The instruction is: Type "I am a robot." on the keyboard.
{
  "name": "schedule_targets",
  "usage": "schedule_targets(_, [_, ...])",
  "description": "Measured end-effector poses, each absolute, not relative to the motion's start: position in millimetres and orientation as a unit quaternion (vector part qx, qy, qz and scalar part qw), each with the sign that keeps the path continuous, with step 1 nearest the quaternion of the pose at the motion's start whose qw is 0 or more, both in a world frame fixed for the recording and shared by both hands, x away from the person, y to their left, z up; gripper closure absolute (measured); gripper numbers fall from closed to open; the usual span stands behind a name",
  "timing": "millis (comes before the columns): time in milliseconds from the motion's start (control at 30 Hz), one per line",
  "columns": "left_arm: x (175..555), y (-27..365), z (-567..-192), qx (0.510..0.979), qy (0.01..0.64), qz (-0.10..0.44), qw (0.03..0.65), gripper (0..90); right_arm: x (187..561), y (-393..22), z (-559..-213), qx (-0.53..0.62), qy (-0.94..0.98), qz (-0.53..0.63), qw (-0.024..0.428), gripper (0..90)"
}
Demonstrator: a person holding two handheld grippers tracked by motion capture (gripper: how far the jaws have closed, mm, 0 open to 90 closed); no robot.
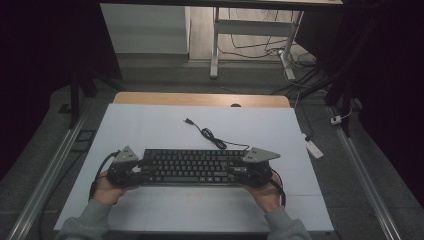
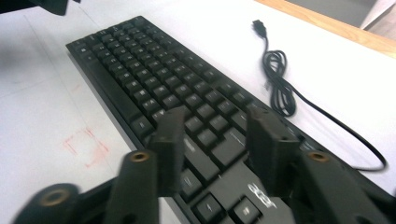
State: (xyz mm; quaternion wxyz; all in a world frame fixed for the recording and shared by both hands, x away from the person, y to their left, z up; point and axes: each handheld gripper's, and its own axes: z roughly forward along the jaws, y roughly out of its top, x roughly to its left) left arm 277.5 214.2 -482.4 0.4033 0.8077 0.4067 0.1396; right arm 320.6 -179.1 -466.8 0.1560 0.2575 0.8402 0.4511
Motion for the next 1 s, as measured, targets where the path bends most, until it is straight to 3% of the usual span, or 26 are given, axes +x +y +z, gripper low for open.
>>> schedule_targets(167, [278, 215, -483, 0.806, 0.408, 0.141, 0.406, 70.1, 329, -164, -465, 0.247, 0.847, 0.449, 0.142, 79.8])
schedule_targets(367, [279, 215, -484, 0.806, 0.407, 0.14, 0.407, 82.2, 336, -152, -464, 0.238, 0.851, 0.448, 0.135, 89.3])
schedule_targets(500, [280, 215, -484, 0.807, 0.405, 0.138, 0.407, 88.9, 341, -145, -467, 0.24, 0.852, 0.446, 0.132, 89.5])
schedule_targets(1000, [286, 217, -496, 0.812, 0.42, 0.133, 0.383, 89.1, 359, -115, -477, 0.222, 0.861, 0.441, 0.12, 89.5])
